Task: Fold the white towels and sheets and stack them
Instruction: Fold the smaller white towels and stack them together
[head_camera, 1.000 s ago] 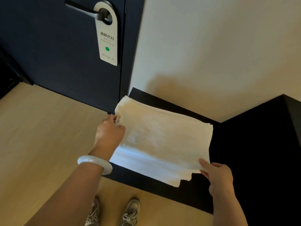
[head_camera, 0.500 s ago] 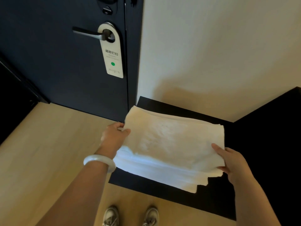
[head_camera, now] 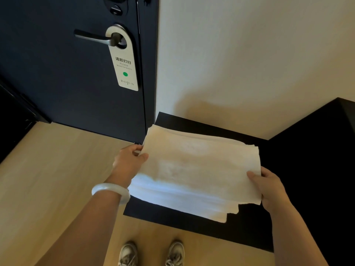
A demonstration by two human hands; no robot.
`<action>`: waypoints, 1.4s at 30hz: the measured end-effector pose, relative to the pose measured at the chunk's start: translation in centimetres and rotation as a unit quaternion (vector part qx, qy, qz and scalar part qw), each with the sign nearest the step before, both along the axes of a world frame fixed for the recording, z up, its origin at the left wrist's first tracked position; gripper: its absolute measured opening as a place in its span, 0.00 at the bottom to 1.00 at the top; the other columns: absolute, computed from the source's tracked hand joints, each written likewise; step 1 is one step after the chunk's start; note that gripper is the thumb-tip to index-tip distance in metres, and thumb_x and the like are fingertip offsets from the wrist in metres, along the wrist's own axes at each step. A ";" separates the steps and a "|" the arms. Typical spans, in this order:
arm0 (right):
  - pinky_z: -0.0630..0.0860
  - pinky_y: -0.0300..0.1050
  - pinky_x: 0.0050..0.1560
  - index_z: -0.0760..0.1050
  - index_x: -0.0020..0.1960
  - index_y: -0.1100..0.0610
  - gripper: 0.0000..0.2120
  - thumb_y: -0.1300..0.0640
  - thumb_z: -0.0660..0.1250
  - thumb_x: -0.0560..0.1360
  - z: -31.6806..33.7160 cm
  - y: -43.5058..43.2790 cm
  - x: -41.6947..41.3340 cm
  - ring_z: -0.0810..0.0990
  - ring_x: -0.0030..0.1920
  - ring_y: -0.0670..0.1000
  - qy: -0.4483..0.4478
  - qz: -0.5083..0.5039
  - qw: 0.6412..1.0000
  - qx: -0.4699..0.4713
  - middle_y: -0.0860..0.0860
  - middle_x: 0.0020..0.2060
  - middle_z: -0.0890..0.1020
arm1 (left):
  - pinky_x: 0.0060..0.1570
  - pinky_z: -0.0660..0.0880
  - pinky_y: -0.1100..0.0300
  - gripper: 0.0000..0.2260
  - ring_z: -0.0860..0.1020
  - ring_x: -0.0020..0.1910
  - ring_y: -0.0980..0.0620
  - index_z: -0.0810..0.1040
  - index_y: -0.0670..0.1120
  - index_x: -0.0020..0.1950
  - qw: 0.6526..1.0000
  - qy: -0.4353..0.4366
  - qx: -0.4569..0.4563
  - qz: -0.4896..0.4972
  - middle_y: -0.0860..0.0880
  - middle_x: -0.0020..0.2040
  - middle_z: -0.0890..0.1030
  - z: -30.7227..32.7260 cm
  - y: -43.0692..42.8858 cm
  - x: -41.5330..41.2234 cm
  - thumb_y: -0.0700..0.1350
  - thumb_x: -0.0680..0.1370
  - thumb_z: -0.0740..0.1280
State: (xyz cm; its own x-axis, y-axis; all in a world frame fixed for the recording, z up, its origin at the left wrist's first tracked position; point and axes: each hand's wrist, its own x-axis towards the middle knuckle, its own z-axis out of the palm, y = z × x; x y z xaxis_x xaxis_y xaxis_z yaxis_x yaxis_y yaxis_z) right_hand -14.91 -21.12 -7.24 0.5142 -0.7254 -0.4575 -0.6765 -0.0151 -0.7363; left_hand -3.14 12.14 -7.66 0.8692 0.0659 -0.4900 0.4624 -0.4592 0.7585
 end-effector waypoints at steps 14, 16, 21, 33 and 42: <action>0.72 0.59 0.65 0.66 0.73 0.58 0.24 0.55 0.66 0.80 0.3 1.6 1.2 0.72 0.65 0.62 0.117 0.087 0.923 -0.356 0.59 0.67 0.73 | 0.53 0.80 0.48 0.13 0.80 0.50 0.49 0.78 0.54 0.61 0.999 0.001 -0.044 0.010 0.54 0.50 0.82 0.3 0.4 -0.7 0.42 0.78 0.69; 0.65 0.54 0.70 0.66 0.74 0.56 0.24 0.56 0.65 0.80 1.4 5.6 2.6 0.67 0.70 0.57 0.035 0.165 0.909 -0.381 0.56 0.70 0.71 | 0.54 0.80 0.46 0.16 0.81 0.51 0.49 0.76 0.54 0.62 0.997 0.012 -0.074 0.016 0.54 0.52 0.82 0.5 0.8 -1.0 0.40 0.76 0.70; 0.45 0.43 0.76 0.53 0.80 0.52 0.27 0.51 0.56 0.84 -0.4 18.7 6.8 0.51 0.79 0.49 -0.101 0.547 0.769 -0.313 0.49 0.79 0.55 | 0.51 0.78 0.56 0.28 0.80 0.55 0.53 0.73 0.56 0.61 0.976 0.038 -0.211 0.044 0.54 0.58 0.80 -0.2 2.5 -3.0 0.28 0.72 0.71; 0.49 0.54 0.79 0.53 0.80 0.55 0.29 0.50 0.57 0.83 -4.2 21.0 8.9 0.54 0.79 0.48 -0.110 0.536 0.804 -0.234 0.52 0.79 0.59 | 0.46 0.78 0.67 0.15 0.82 0.47 0.53 0.82 0.47 0.57 0.947 0.015 -0.276 0.163 0.50 0.50 0.83 -3.7 4.1 -7.7 0.30 0.76 0.68; 0.67 0.44 0.72 0.64 0.75 0.54 0.28 0.47 0.56 0.77 -2.1 22.0 6.0 0.66 0.75 0.51 -0.098 0.583 0.777 -0.217 0.46 0.74 0.67 | 0.42 0.72 0.75 0.16 0.78 0.46 0.57 0.82 0.57 0.58 0.968 -0.055 -0.210 0.125 0.56 0.50 0.78 -4.5 3.1 -7.3 0.37 0.77 0.70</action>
State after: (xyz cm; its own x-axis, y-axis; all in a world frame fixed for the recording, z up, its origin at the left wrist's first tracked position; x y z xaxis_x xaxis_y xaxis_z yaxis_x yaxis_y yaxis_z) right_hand -8.87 0.92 -9.32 0.9663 0.2223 -0.1297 0.1084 -0.8087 -0.5782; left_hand -10.48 15.29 -12.21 0.9000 0.0956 -0.4254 0.4259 0.0156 0.9046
